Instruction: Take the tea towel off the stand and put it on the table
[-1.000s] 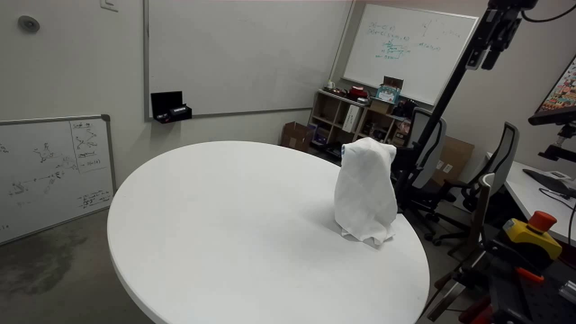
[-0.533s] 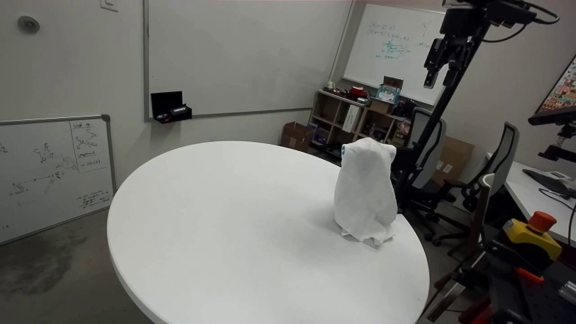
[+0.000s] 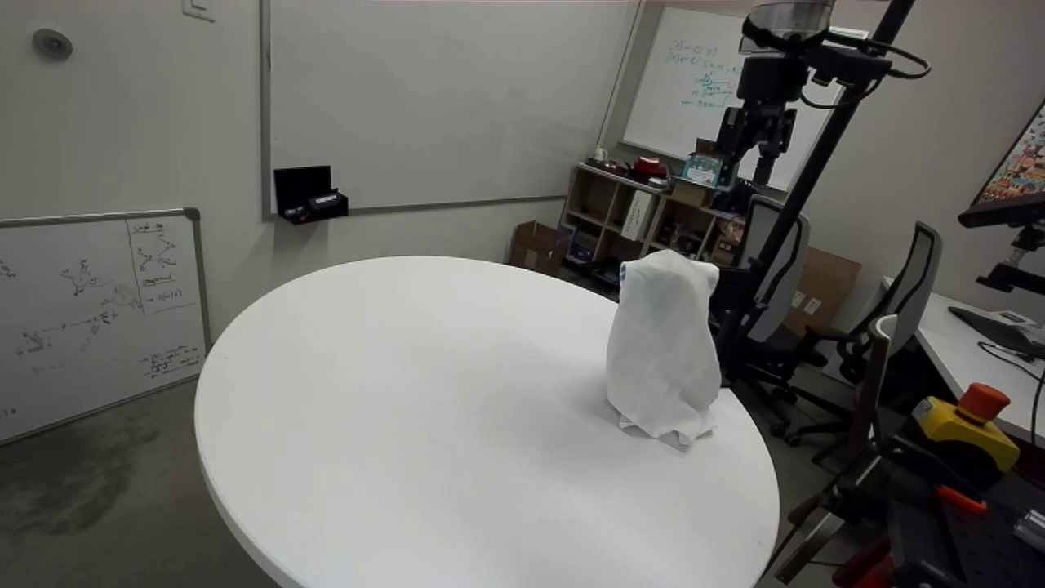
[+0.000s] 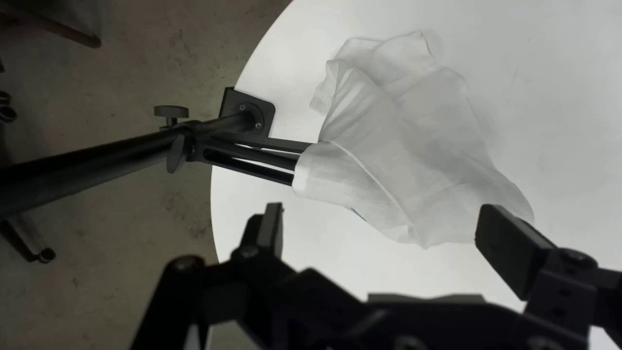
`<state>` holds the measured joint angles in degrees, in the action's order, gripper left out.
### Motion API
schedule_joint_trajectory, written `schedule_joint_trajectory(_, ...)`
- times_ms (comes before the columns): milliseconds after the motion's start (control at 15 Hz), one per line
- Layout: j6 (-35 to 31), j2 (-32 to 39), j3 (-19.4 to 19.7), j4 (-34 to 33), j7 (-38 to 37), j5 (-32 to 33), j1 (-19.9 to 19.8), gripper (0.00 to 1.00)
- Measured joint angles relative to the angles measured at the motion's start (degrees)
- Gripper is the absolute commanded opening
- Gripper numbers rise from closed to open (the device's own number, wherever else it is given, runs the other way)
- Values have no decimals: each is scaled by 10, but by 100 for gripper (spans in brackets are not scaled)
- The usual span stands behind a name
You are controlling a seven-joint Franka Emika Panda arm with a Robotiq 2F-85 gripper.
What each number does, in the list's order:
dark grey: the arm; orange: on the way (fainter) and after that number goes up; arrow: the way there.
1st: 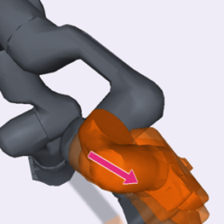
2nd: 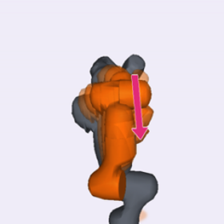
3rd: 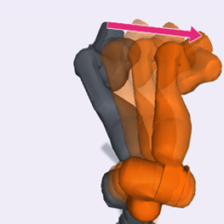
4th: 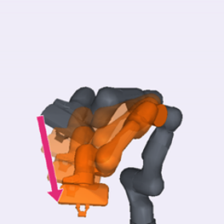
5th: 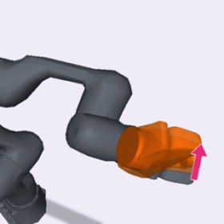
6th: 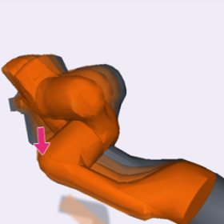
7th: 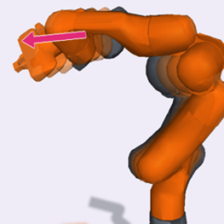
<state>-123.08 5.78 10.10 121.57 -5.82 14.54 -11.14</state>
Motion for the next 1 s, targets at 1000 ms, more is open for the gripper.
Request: schedule_joint_trajectory(1000,-18,34,-11,0,120,-34,2,100)
